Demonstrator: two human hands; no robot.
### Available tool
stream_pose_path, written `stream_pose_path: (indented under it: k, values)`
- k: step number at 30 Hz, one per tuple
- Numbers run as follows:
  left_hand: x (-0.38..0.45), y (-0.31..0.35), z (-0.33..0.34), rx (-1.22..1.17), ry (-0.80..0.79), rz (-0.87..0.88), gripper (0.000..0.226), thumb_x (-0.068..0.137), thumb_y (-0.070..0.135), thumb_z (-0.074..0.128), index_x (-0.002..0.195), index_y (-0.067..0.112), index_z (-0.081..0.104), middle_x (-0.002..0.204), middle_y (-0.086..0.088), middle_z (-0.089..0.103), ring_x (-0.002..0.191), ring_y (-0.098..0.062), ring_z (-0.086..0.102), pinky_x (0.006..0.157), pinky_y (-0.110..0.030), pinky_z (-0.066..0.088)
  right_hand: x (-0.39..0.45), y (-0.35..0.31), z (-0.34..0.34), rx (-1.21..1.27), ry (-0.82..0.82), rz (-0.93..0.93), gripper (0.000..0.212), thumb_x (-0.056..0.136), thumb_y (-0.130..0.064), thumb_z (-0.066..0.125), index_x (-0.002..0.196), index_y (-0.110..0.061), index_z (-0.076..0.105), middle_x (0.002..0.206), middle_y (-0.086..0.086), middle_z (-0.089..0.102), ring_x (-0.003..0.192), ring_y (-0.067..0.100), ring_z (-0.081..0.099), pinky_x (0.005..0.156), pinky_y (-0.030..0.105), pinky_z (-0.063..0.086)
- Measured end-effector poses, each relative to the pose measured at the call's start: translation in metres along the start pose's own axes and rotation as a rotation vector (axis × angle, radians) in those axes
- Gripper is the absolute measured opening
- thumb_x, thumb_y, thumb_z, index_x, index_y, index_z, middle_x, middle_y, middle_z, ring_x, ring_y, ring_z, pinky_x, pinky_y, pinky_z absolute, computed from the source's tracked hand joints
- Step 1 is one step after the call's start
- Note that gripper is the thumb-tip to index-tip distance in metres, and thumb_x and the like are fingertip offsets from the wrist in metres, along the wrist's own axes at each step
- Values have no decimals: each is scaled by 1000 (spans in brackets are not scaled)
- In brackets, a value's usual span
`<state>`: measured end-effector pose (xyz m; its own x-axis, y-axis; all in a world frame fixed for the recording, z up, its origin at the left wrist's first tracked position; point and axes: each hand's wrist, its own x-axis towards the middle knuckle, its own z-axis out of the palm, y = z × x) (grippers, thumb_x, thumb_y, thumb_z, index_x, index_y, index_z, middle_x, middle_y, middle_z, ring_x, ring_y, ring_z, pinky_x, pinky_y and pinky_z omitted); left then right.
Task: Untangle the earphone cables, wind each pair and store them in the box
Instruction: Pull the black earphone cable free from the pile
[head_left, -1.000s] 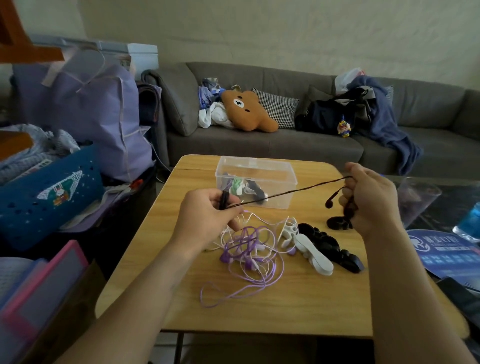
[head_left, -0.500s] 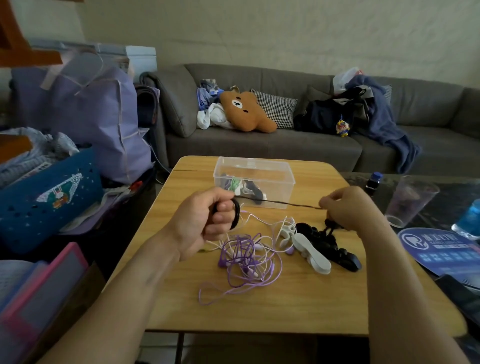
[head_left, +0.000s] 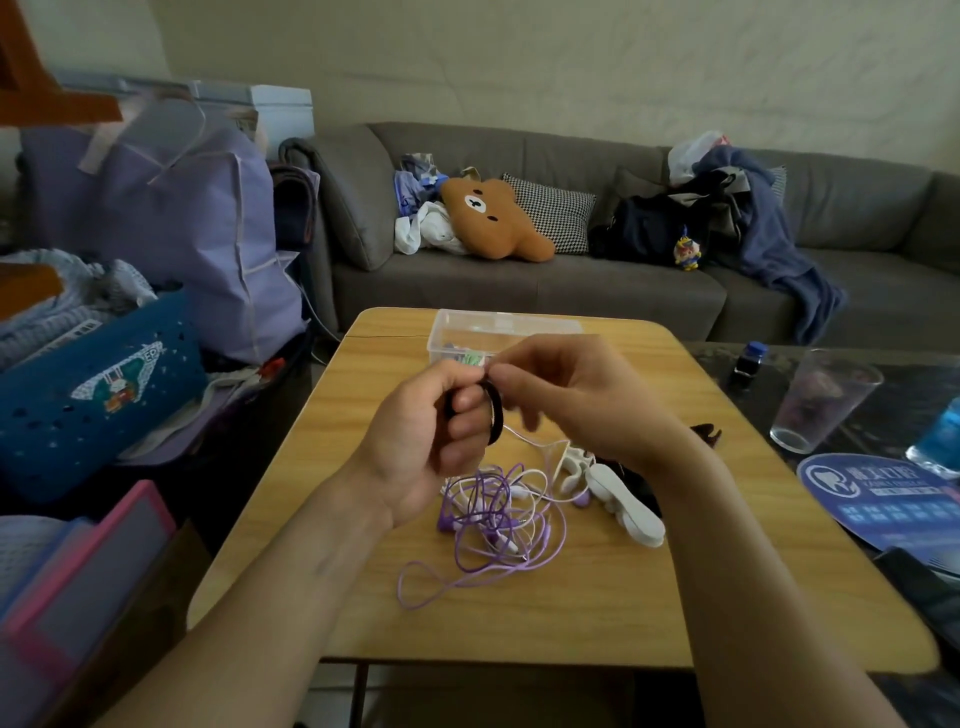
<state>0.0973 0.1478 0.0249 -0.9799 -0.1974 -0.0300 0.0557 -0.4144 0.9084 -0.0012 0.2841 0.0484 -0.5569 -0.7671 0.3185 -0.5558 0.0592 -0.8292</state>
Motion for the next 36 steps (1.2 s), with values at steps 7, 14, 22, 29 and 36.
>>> stream_pose_path:
  k: [7, 14, 22, 29, 36]
  values:
    - [4, 8, -11, -521, 27, 47, 31, 97, 28, 37, 70, 16, 48, 62, 3, 41, 44, -11, 36, 39, -23, 22, 0, 9, 5, -193, -8, 141, 19, 96, -27, 63, 91, -14, 76, 56, -9, 59, 55, 10, 53, 57, 26, 45]
    - [5, 5, -11, -455, 101, 126, 32, 83, 32, 46, 100, 8, 59, 95, -9, 66, 100, -26, 66, 74, -32, 37, 2, 9, 17, -379, -112, 207, 17, 100, -23, 56, 98, -18, 72, 66, -8, 66, 43, -1, 47, 49, 15, 38]
    - [4, -22, 2, 1142, 369, 550, 17, 101, 31, 43, 93, 22, 54, 75, 10, 59, 79, -2, 57, 99, -38, 31, 3, 6, 18, -306, 52, 16, 18, 85, -8, 60, 74, -13, 74, 62, 6, 68, 56, 12, 54, 56, 37, 48]
    - [6, -16, -2, 1225, 429, 612, 49, 102, 38, 39, 64, 10, 55, 53, 0, 54, 56, -24, 53, 61, -37, 35, -3, 5, -1, -148, 266, -89, 5, 80, -14, 82, 79, -11, 78, 71, -6, 74, 63, -2, 65, 62, 12, 48]
    - [4, 4, 1, -228, 98, 83, 45, 97, 24, 47, 52, 21, 39, 46, 6, 28, 39, -9, 23, 55, -26, 28, -2, 11, -11, -112, 376, -57, 8, 86, -22, 76, 80, -24, 71, 63, -18, 67, 59, -1, 59, 58, 15, 47]
